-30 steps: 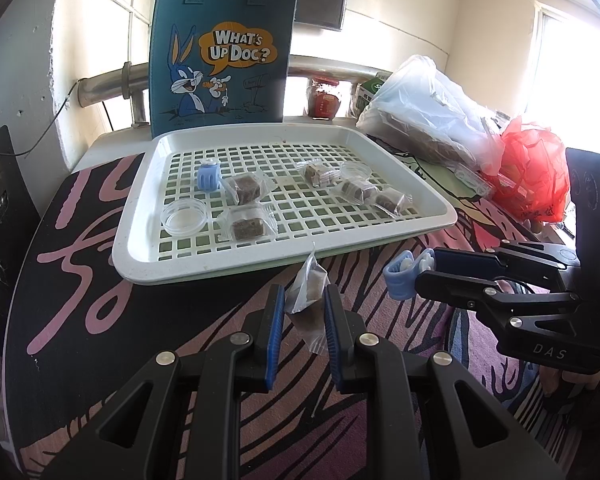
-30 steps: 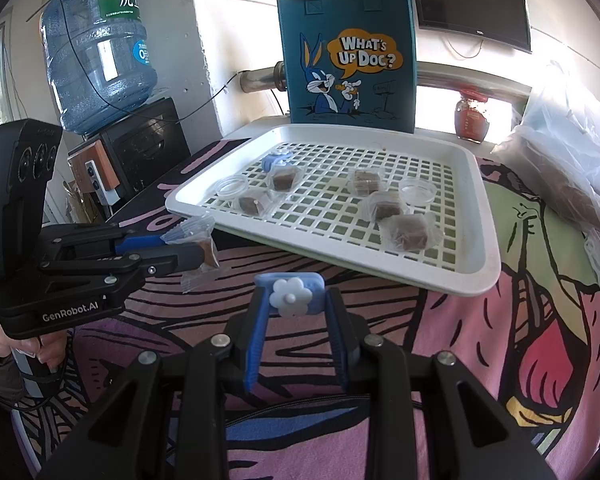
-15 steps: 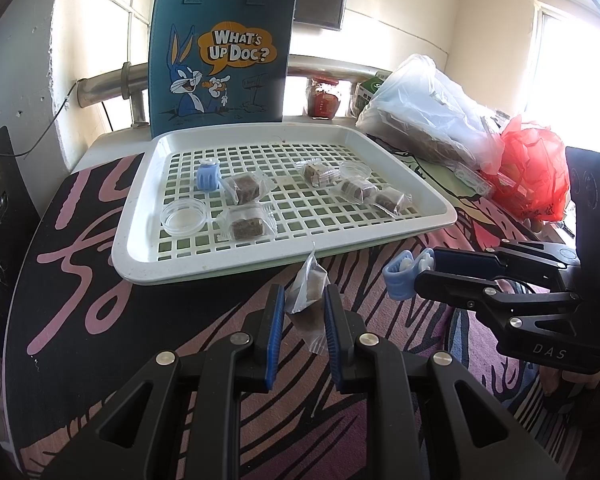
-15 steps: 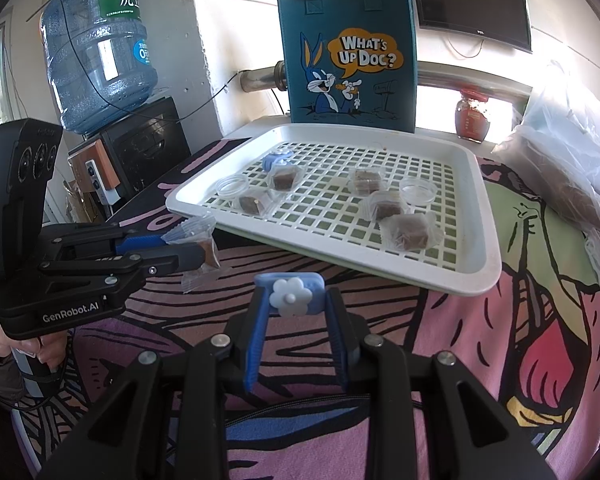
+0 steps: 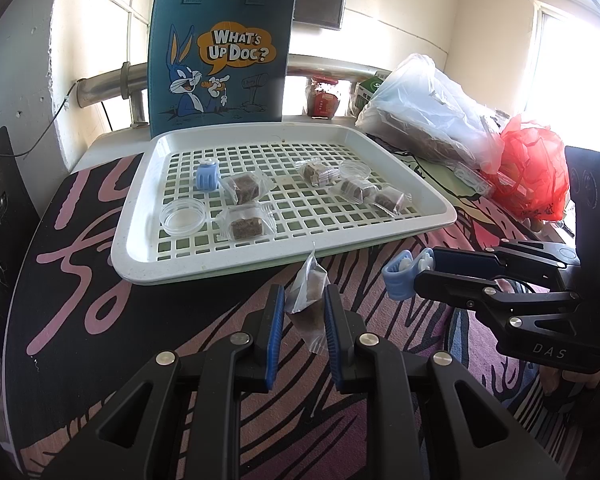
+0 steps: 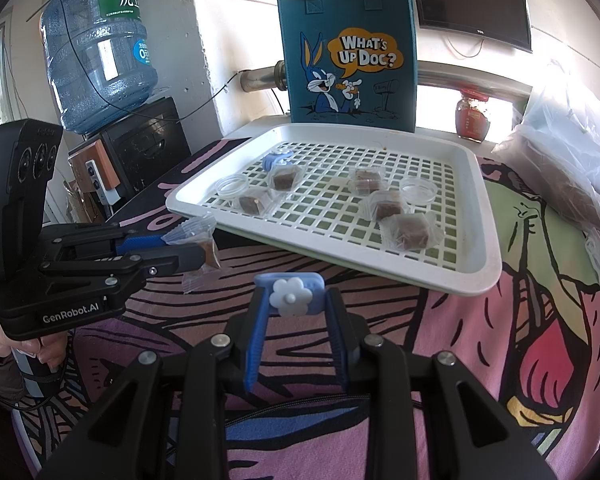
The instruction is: Organize objects
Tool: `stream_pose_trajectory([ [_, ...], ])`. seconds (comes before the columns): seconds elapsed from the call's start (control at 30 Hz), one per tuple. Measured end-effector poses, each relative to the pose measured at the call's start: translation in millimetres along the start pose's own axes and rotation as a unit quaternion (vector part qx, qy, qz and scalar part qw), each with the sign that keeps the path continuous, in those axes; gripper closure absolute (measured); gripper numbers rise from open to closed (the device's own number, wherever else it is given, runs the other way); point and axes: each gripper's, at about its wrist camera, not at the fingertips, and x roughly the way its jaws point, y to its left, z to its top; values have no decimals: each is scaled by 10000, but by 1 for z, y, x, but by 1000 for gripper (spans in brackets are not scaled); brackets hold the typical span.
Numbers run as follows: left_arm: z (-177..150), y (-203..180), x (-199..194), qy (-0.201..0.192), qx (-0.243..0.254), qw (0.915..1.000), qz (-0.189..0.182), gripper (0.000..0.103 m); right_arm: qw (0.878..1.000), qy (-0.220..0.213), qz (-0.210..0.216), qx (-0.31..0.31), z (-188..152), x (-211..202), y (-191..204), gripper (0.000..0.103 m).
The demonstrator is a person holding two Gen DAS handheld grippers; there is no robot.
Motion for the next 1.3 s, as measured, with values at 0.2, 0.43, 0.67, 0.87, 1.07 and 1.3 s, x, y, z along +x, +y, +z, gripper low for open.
stream_pose_trajectory([
  [0.2,0,0,0,2,-1,10000,4,85,10000,0,1,0,0,0,0,75],
  [0.43,0,-1,0,2,-2,10000,4,85,10000,0,2,0,0,0,0,75],
  [0.67,0,-1,0,3,-3,10000,9,85,10000,1,3,0,-1,1,0,75],
  [0.87,0,0,0,6,-2,10000,6,85,10000,-3,2,-3,0,1,0,75],
  [1.07,-1,-1,1,9,4,10000,8,85,10000,11,18,0,-1,1,1,75],
  [1.3,0,-1,1,12,4,10000,7,85,10000,16,25,-2,-1,1,1,75],
])
